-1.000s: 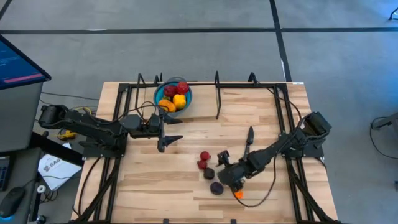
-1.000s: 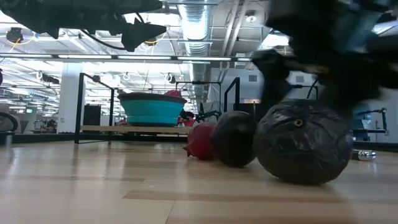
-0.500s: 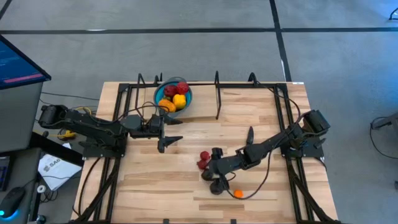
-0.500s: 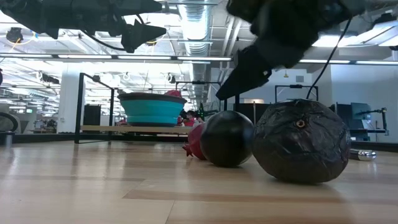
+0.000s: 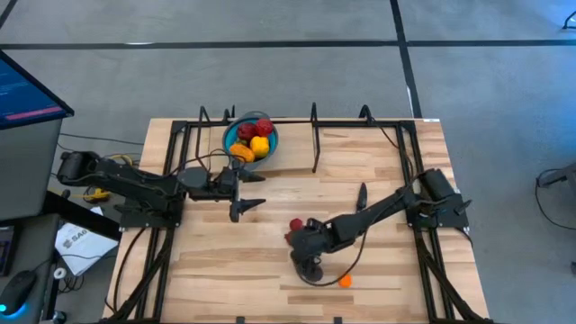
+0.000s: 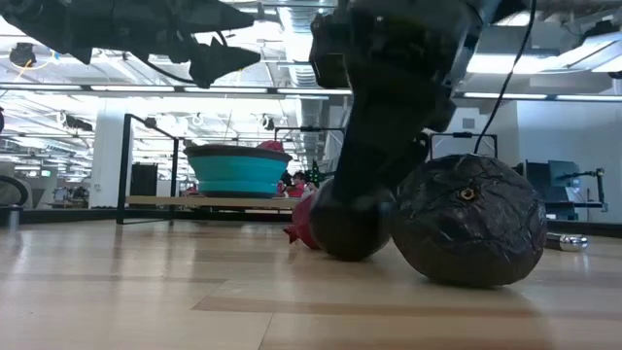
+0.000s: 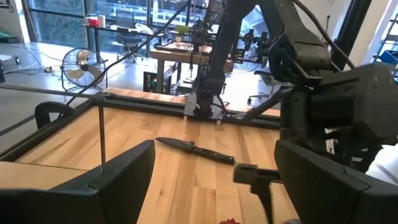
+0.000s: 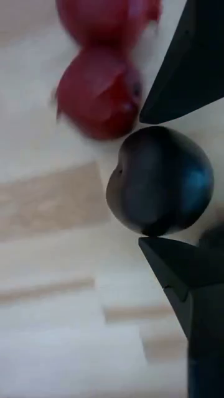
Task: Pick & Place Fruit
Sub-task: Put the top plum into the blue strainer bowl on the shelf
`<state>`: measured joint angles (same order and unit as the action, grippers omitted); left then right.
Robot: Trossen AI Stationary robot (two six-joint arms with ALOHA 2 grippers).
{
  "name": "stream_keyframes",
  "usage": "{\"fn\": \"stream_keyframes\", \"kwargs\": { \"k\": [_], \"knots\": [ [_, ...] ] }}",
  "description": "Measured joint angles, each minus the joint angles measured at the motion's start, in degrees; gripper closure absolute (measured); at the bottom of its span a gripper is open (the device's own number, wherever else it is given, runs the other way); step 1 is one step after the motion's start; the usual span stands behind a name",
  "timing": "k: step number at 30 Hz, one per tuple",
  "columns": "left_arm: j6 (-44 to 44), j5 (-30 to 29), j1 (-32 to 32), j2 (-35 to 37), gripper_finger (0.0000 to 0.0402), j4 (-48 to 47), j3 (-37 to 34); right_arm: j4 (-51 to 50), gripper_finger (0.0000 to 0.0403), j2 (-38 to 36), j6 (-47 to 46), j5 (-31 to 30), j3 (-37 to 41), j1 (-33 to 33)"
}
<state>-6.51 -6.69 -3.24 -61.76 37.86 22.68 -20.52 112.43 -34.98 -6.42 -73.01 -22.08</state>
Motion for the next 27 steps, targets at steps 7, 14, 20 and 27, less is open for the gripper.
{"fn": "stream_keyframes", "kwargs": {
  "k": [7,14,20,27],
  "knots": [
    [-0.2,-0.1,-1.8,-1.7,0.0079,-0.1,0.0,-4.7,0.0097,5.4,-1.4,-7.7,-6.9,-3.0],
    [-0.2,-0.1,-5.0,-3.3,0.0079,0.2,0.0,-8.0,0.0118,6.3,-3.1,-10.8,-7.4,-4.6],
    [1.2,-1.2,-8.4,-2.8,0.0079,0.2,0.0,-7.8,0.0161,6.6,0.1,-12.3,-7.4,-5.5],
    [15.4,-8.9,-19.2,-1.0,0.0095,0.5,1.7,6.4,0.0169,4.0,1.5,-19.6,0.7,-6.3]
  ]
}}
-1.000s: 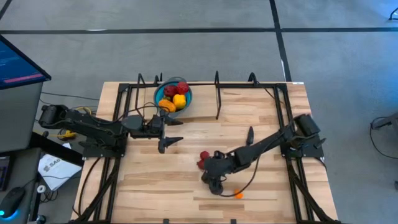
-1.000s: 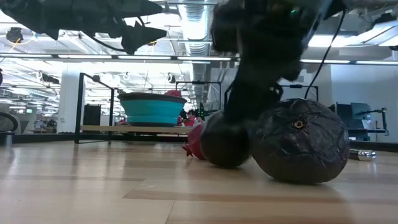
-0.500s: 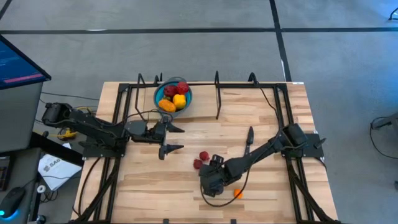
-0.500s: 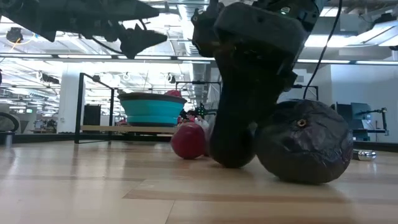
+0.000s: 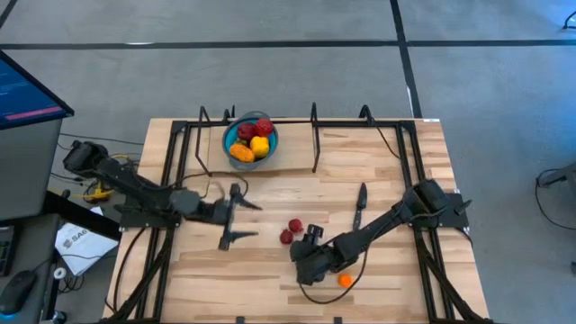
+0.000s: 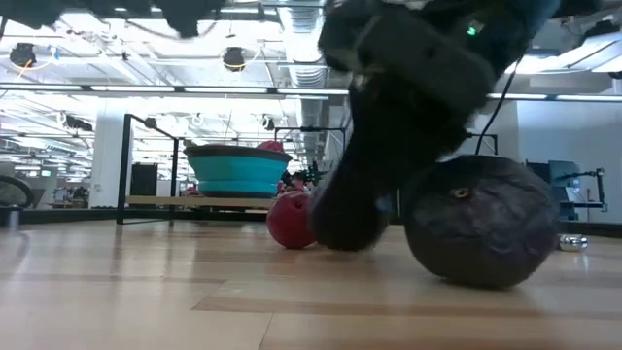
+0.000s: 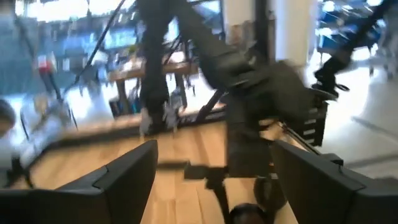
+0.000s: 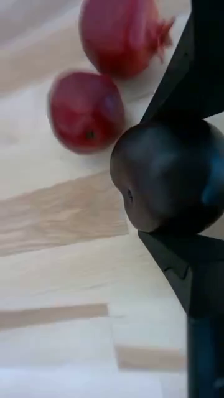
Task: Pick & Place Fruit
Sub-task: Put the top plum into the blue strainer bowl on the shelf
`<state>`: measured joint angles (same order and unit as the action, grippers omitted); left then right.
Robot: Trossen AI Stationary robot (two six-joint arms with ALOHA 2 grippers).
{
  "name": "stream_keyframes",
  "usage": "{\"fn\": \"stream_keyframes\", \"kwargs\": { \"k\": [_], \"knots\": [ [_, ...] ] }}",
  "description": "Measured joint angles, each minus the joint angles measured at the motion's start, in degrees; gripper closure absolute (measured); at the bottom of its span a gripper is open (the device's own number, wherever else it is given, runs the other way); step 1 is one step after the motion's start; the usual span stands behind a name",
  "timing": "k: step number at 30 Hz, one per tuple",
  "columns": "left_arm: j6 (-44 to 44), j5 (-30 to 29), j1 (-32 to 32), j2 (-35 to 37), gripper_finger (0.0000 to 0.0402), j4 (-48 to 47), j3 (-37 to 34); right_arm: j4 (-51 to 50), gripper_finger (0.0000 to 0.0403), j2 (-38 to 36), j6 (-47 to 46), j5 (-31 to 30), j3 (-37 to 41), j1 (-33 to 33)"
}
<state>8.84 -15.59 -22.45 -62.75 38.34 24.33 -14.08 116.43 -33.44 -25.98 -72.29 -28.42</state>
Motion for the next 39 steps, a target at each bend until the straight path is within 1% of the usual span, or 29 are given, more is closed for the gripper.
{"fn": "stream_keyframes", "kwargs": {
  "k": [2,4,5,6,8,10,12,14,21,24,28,31,36,39],
  "knots": [
    [5.8,-2.2,-3.4,0.0,0.0099,-0.1,0.6,10.9,0.0168,-1.4,1.3,-0.2,3.2,0.8],
    [11.2,-3.1,-6.1,-0.3,0.0100,-0.1,1.2,19.0,0.0168,-4.9,4.4,0.0,8.0,1.9],
    [13.0,-3.2,-7.0,-0.7,0.0100,0.1,1.6,24.1,0.0168,-6.2,6.3,1.3,9.6,2.8],
    [14.2,-3.6,-7.9,-0.8,0.0100,-0.1,1.7,29.7,0.0168,-7.6,7.8,3.9,11.5,4.1],
    [15.0,-3.9,-8.5,-1.7,0.0098,-0.2,2.7,36.4,0.0168,-11.1,10.2,10.3,15.9,6.6],
    [15.5,-3.7,-8.3,-2.6,0.0095,-0.2,3.6,43.1,0.0168,-13.1,11.7,18.0,19.0,10.0],
    [16.0,-3.4,-7.7,-4.4,0.0090,0.0,5.4,47.8,0.0168,-15.2,12.9,24.7,21.7,13.2],
    [16.0,-3.3,-6.3,-5.8,0.0083,-0.2,6.6,51.7,0.0168,-16.3,13.8,29.3,22.8,16.5],
    [15.3,-1.1,1.5,-10.6,0.0061,-0.5,8.5,54.3,0.0168,-17.0,16.1,42.7,23.1,25.4],
    [14.1,4.9,6.2,-11.8,0.0060,-1.1,8.5,55.1,0.0168,-16.7,16.0,48.1,23.1,28.0],
    [13.2,12.1,11.6,-12.7,0.0060,-1.6,8.5,56.4,0.0168,-16.8,16.0,53.4,23.0,30.7],
    [13.2,17.3,15.0,-13.8,0.0059,-1.4,8.5,56.8,0.0168,-16.8,16.0,56.1,23.0,32.2],
    [14.3,17.7,18.1,-16.1,0.0060,-0.7,8.5,56.7,0.0168,-16.7,16.4,58.7,23.0,33.6],
    [15.2,17.7,18.7,-17.9,0.0060,2.1,8.5,56.9,0.0167,-16.7,16.7,59.1,23.0,33.9]
  ]
}}
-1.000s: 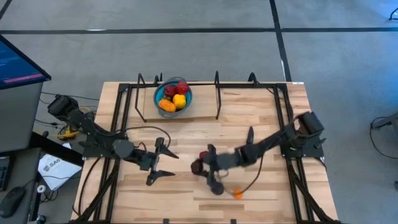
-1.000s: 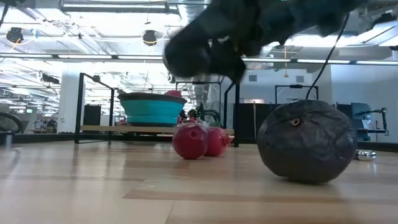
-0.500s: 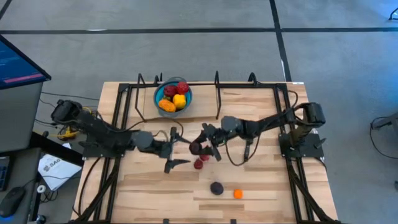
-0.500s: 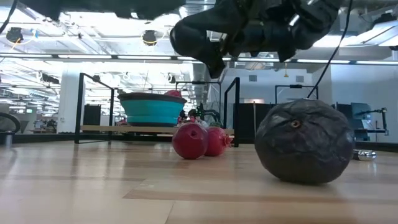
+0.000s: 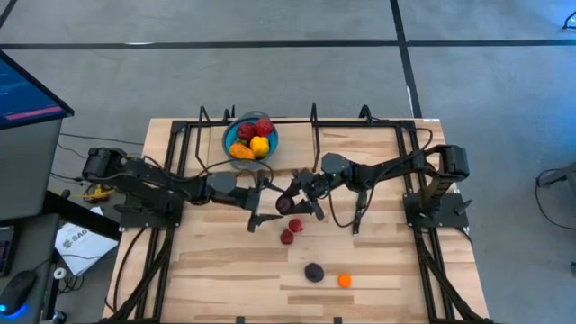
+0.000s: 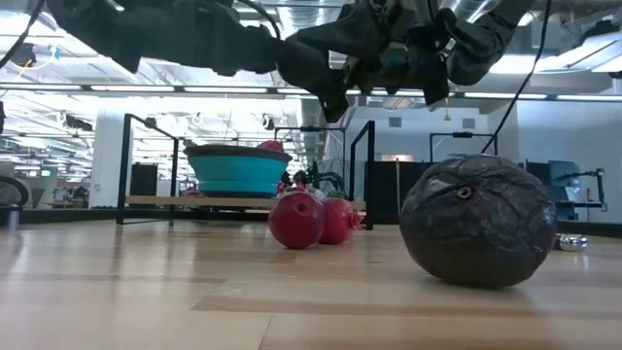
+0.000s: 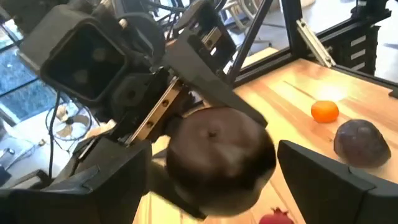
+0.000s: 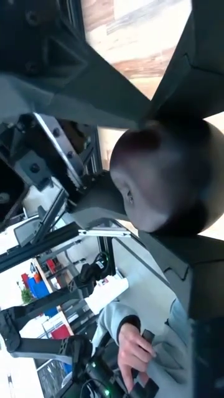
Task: Pick & Place Fruit
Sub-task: Put the top plum into the blue strainer bowl on the shelf
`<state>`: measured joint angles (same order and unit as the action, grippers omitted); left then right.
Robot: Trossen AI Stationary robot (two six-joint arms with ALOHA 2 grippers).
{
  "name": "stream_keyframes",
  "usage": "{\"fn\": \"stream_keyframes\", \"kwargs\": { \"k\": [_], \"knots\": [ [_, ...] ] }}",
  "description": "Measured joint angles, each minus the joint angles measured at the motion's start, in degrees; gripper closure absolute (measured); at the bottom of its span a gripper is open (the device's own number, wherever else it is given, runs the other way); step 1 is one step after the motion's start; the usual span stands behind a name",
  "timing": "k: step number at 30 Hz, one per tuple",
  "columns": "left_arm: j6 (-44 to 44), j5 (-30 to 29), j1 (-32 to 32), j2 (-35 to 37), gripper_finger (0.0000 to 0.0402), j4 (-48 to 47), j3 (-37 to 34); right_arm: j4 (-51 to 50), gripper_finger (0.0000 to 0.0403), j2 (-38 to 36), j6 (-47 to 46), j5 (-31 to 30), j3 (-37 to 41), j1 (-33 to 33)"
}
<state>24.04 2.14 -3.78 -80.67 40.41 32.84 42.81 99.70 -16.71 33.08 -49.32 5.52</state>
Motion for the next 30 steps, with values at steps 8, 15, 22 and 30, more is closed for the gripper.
{"fn": "stream_keyframes", "kwargs": {
  "k": [8,15,22,30],
  "knots": [
    [0.2,0.2,0.1,-4.2,0.0063,6.0,0.0,0.1,0.0167,0.0,0.2,0.3,0.0,-0.4],
    [0.6,2.5,-0.4,-5.5,0.0110,7.3,0.0,-0.1,0.0157,0.0,0.0,0.2,0.0,-0.7],
    [-0.1,2.7,-0.5,-5.1,0.0149,7.6,0.0,0.2,0.0124,0.0,0.4,0.1,0.0,-0.7],
    [-6.4,2.8,-2.6,-4.0,0.0149,5.6,-0.1,-9.3,0.0094,-0.7,0.4,2.9,-0.1,0.3]
  ]
}}
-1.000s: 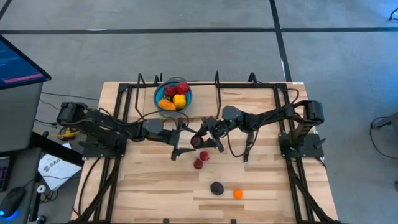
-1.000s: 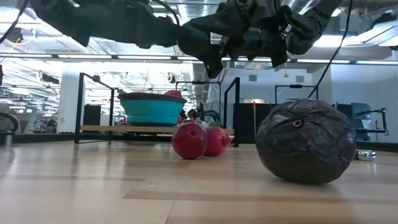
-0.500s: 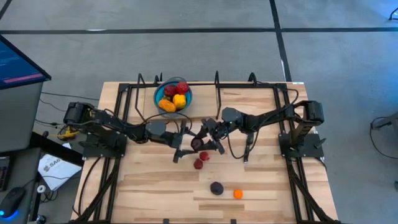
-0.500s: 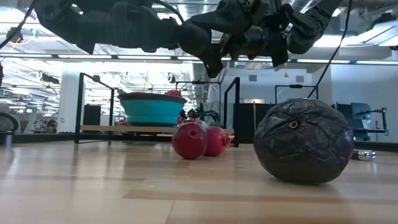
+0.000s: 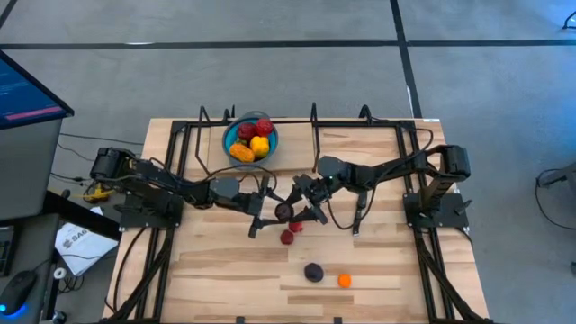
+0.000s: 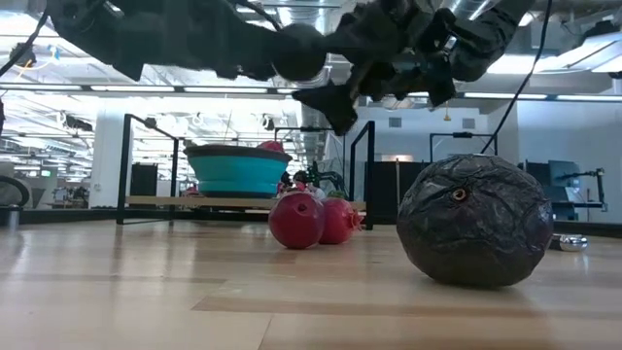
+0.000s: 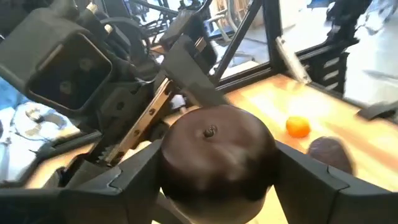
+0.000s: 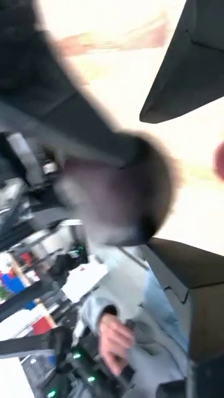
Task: Pick & Place Fruit
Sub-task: Put the top plum into the blue strainer bowl on the shelf
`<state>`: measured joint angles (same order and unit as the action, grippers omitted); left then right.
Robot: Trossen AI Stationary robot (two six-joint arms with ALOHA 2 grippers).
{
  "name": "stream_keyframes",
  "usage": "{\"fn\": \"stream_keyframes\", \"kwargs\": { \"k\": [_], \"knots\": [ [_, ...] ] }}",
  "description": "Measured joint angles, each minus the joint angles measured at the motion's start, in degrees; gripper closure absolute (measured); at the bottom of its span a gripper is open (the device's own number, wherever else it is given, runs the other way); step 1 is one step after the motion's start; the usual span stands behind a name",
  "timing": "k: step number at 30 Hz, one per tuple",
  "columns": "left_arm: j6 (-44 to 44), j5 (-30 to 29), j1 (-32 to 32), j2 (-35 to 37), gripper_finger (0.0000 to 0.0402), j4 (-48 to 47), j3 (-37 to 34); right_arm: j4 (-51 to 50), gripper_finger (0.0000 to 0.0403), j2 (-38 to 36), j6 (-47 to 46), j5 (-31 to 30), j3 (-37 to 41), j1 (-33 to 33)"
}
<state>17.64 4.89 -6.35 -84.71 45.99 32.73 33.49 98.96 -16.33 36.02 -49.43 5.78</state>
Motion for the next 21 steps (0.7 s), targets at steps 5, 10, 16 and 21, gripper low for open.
{"fn": "stream_keyframes", "kwargs": {
  "k": [5,10,16,21],
  "knots": [
    [-5.2,2.6,-1.2,5.9,0.0147,-5.9,0.2,-10.4,0.0082,-1.3,3.1,-2.5,0.2,0.1],
    [-8.9,-8.7,-0.6,16.2,0.0146,-15.0,0.1,-19.5,0.0082,-4.4,5.8,-11.9,0.1,-1.2],
    [-15.3,-21.5,10.9,26.1,0.0146,-27.9,2.1,-19.0,0.0086,-5.0,5.8,-36.8,0.1,-6.5],
    [-19.6,-15.5,25.8,25.1,0.0146,-33.0,3.0,-14.8,0.0086,-4.9,5.2,-55.6,0.1,-10.6]
  ]
}}
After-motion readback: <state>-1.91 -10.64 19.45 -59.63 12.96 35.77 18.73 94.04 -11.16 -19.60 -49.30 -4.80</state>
